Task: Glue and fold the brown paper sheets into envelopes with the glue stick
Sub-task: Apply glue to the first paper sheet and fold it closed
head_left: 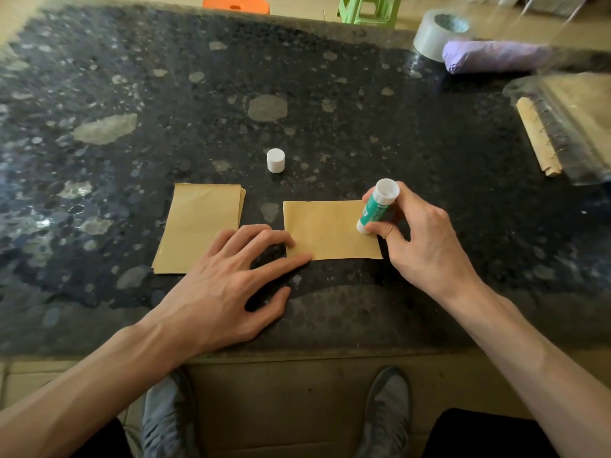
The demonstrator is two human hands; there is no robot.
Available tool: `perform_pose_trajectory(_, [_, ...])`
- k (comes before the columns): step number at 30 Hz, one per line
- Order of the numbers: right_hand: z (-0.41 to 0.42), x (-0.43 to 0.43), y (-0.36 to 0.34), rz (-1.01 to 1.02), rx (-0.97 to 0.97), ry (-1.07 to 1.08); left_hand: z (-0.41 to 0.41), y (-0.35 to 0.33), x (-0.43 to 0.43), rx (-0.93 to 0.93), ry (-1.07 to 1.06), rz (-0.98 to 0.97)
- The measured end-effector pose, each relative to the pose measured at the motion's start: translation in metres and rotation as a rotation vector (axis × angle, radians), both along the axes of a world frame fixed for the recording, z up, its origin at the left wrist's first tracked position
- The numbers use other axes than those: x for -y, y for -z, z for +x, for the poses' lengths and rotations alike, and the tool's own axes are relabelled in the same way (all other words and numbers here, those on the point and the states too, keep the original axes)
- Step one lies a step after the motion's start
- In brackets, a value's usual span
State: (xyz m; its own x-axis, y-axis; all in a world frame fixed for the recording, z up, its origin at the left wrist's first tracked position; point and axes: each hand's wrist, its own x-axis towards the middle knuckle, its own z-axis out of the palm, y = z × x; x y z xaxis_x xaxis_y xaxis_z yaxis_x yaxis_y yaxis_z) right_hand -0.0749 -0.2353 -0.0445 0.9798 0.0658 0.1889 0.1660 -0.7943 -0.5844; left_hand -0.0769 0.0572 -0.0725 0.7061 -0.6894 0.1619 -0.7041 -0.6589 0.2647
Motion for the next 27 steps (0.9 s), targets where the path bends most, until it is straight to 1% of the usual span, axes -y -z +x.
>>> perform_pose_trajectory(27, [0.019,0.004,0.008,0.016,0.057,0.104,0.0,-0.001,0.0,-0.011,0.006,0.007])
